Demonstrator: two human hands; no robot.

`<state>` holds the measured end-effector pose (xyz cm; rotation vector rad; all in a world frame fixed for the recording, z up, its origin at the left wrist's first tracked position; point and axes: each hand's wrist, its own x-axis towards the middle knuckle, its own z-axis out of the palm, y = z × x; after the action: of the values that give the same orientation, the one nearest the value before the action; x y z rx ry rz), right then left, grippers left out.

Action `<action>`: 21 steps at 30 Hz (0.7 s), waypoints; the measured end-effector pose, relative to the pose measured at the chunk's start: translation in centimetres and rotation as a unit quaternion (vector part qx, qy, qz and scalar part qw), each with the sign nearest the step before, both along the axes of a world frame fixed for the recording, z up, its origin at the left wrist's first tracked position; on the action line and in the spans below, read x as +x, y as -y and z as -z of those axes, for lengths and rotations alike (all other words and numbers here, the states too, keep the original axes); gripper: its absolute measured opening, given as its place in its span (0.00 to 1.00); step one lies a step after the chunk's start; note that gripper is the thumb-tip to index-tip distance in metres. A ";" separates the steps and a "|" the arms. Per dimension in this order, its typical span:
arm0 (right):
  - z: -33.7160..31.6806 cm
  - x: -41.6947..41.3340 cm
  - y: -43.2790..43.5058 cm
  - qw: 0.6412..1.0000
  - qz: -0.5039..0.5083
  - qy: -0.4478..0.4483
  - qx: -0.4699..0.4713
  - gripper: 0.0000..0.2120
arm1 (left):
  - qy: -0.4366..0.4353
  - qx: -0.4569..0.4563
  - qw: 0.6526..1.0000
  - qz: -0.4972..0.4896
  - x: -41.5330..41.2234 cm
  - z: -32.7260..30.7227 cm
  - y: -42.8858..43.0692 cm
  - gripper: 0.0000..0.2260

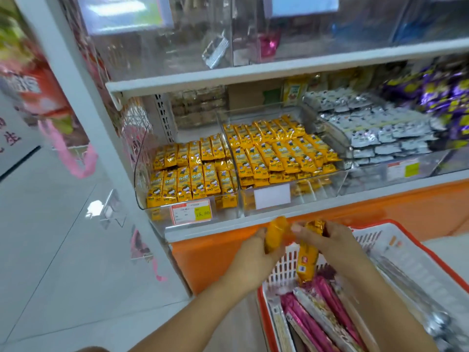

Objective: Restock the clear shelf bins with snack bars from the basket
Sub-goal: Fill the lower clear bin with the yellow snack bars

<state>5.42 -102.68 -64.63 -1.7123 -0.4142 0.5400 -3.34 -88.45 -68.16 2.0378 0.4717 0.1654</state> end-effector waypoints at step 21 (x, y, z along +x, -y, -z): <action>-7.8 -2.7 -1.9 0.982 -0.174 -0.052 0.047 0.15 | -0.037 -0.545 0.838 0.017 -4.6 -7.7 -3.9 0.24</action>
<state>2.69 -100.81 -56.87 -1.5197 -0.6586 0.8465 -7.98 -84.53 -60.51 0.9194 0.4283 -0.1859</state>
